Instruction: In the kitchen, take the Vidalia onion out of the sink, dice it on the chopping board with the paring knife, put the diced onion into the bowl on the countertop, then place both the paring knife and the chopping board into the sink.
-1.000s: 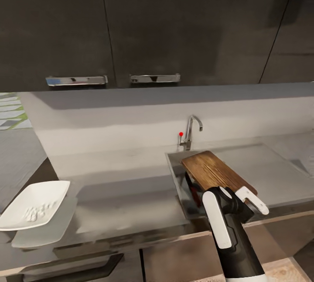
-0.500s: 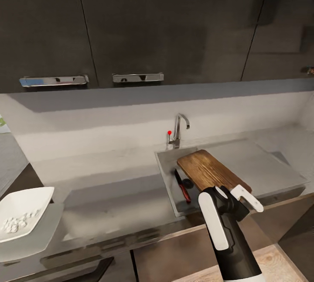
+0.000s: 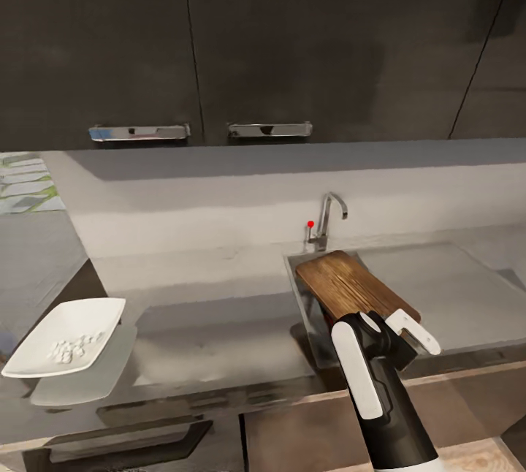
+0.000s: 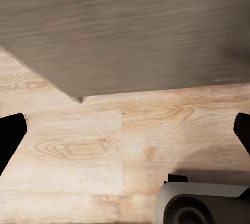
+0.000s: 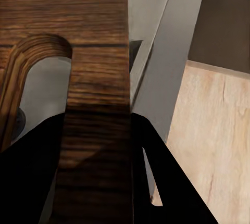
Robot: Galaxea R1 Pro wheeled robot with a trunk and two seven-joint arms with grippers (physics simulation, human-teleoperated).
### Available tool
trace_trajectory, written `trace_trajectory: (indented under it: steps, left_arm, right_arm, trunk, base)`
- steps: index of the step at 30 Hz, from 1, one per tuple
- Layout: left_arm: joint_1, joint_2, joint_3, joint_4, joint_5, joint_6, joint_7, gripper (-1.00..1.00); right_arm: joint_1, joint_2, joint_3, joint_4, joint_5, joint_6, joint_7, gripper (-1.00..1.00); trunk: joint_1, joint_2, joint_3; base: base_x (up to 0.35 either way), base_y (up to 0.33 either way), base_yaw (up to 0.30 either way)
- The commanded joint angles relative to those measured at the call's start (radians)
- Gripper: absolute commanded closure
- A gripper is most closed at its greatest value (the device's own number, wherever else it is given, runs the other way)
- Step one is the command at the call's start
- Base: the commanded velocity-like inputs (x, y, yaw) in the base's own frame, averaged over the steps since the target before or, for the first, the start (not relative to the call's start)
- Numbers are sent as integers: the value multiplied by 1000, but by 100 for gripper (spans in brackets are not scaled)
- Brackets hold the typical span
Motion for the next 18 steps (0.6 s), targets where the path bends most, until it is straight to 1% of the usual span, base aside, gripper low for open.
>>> trace_trajectory:
  steps: [1, 7, 16, 17, 18]
  left_arm:
    - [-1, 0, -9, -1, 0, -1, 10, -100]
    - [-1, 0, -9, -1, 0, -1, 10, -100]
    - [-1, 0, -9, -1, 0, -1, 10, -100]
    - [-1, 0, -9, -1, 0, -1, 10, -100]
    - [-1, 0, -9, -1, 0, -1, 10, -100]
  right_arm:
    - [-1, 0, 0, -1, -4, 11, -6, 100]
    - [-1, 0, 0, -1, -4, 11, -6, 100]
    - [-1, 0, -4, 5, -1, 10, 4, 100]
    - [-1, 0, -8, 23, -1, 10, 9, 100]
    - [-1, 0, -10, 48, -10, 9, 16, 100]
  trunk:
    - [1, -2, -2]
    - [1, -2, -2]
    - [1, -2, -2]
    - [1, -2, -2]
    - [1, -2, -2]
  base:
    - [0, 0, 233]
    - [0, 0, 195]
    - [0, 0, 20]
    - [0, 0, 0]
    - [0, 0, 0]
